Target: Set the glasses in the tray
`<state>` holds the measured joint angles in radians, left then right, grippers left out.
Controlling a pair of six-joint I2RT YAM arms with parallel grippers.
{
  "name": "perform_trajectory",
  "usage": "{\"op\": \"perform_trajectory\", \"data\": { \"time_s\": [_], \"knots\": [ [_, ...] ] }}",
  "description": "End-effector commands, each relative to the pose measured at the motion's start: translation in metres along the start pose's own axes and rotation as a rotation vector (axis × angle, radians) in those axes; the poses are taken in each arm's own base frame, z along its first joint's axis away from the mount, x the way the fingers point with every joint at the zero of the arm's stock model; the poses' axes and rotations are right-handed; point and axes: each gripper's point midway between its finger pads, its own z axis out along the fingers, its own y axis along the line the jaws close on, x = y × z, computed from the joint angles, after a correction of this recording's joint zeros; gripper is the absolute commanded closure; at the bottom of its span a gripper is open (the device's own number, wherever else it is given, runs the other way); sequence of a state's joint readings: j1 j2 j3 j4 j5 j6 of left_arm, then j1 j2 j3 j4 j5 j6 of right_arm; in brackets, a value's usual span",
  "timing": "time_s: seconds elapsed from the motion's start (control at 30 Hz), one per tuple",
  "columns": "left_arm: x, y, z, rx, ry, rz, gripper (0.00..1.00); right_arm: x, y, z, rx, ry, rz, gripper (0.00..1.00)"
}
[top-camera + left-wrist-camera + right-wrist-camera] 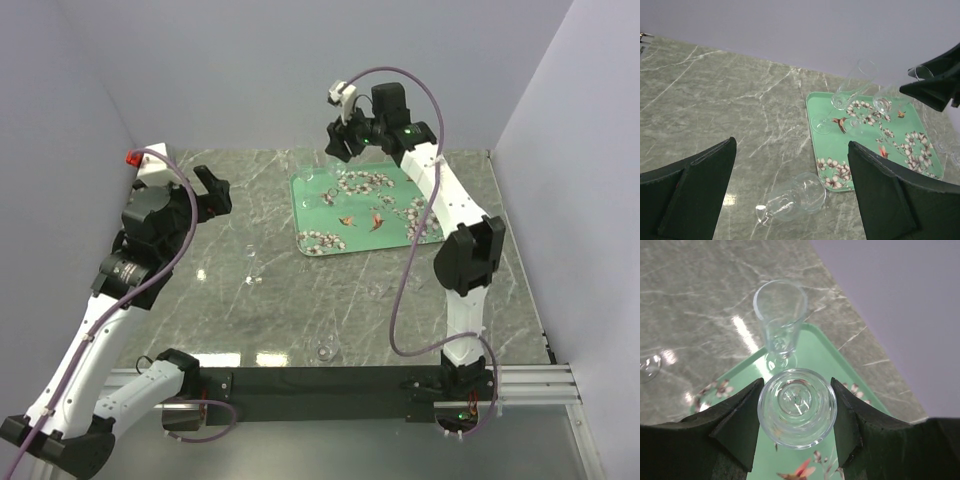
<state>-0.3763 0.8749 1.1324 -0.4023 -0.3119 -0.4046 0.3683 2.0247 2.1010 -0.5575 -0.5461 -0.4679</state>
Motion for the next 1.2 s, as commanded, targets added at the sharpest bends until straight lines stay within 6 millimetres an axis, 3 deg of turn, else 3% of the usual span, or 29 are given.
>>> {"op": "perform_trajectory", "data": {
  "time_s": [0.0,0.23,0.47,0.67,1.17],
  "knots": [
    [-0.016,-0.005,-0.001,0.017,-0.042,-0.006,0.01,-0.042,-0.029,-0.007,0.098,-0.098,-0.045,0.67],
    [-0.014,-0.005,0.003,0.011,-0.035,-0.005,0.01,-0.019,-0.042,0.016,0.11,-0.062,-0.03,0.64],
    [-0.014,-0.006,0.008,0.011,-0.032,0.001,0.01,-0.005,-0.044,0.024,0.111,-0.032,-0.033,0.6],
    [-0.013,-0.009,0.01,0.023,-0.029,0.0,0.01,0.005,-0.045,0.029,0.114,-0.014,-0.018,0.48],
    [0.001,-0.021,0.006,0.106,0.037,-0.02,0.01,0.003,-0.049,0.028,0.138,-0.015,0.002,0.26]
  ]
}}
